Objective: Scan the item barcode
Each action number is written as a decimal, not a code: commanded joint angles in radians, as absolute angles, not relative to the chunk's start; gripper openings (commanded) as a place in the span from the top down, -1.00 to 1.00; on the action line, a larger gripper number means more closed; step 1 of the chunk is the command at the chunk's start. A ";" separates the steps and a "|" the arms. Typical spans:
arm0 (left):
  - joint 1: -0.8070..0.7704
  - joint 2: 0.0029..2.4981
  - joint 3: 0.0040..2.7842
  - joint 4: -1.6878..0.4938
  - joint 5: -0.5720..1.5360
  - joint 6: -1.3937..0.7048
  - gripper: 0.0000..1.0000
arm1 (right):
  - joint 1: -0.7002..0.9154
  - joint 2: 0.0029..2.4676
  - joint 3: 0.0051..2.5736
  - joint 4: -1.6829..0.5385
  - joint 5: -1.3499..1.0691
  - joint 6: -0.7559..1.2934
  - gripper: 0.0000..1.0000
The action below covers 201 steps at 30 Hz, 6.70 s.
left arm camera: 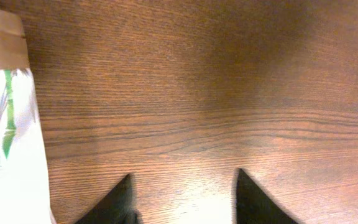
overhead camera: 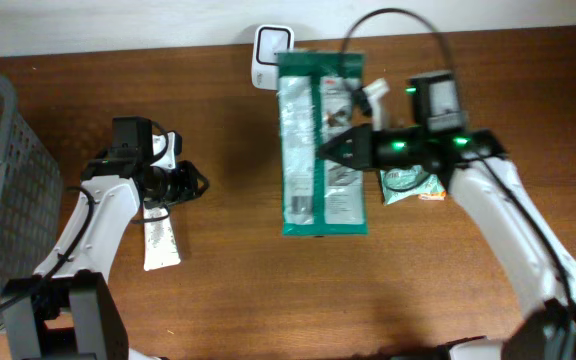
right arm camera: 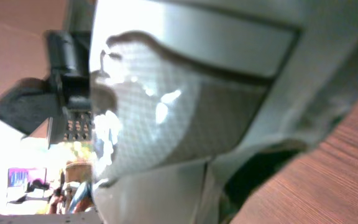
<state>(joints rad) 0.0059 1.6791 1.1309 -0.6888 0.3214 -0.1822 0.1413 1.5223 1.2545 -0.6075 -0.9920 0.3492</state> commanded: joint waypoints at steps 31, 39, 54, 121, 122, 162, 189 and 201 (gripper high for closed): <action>0.003 1.664 1.143 -0.686 0.315 -0.183 -0.98 | 0.403 1.645 1.864 -0.488 -0.006 -0.003 0.92; 0.003 1.664 1.143 -0.686 0.315 -0.183 -0.99 | 0.453 1.992 1.864 -0.042 0.065 -0.552 0.92; 0.003 1.664 1.143 -0.686 0.315 -0.183 -0.98 | 0.455 2.297 1.864 0.345 -0.027 -0.964 0.92; 0.003 1.664 1.143 -0.686 0.315 -0.183 -0.98 | -0.295 1.707 1.521 -1.288 -0.120 0.215 0.91; 0.003 1.664 1.143 -0.686 0.315 -0.183 -0.99 | -0.298 1.708 1.495 -1.259 -0.119 0.219 0.91; 0.003 1.664 1.143 -0.686 0.315 -0.183 -0.98 | -0.254 1.699 1.657 -1.345 -0.262 -0.003 -0.97; 0.003 1.664 1.143 -0.664 0.315 -0.183 -0.98 | 0.254 1.887 1.700 -0.804 -0.322 0.384 -1.00; 0.005 1.664 1.159 -0.762 -0.215 -0.254 0.99 | 0.321 1.927 1.700 -0.736 -0.310 0.372 -1.00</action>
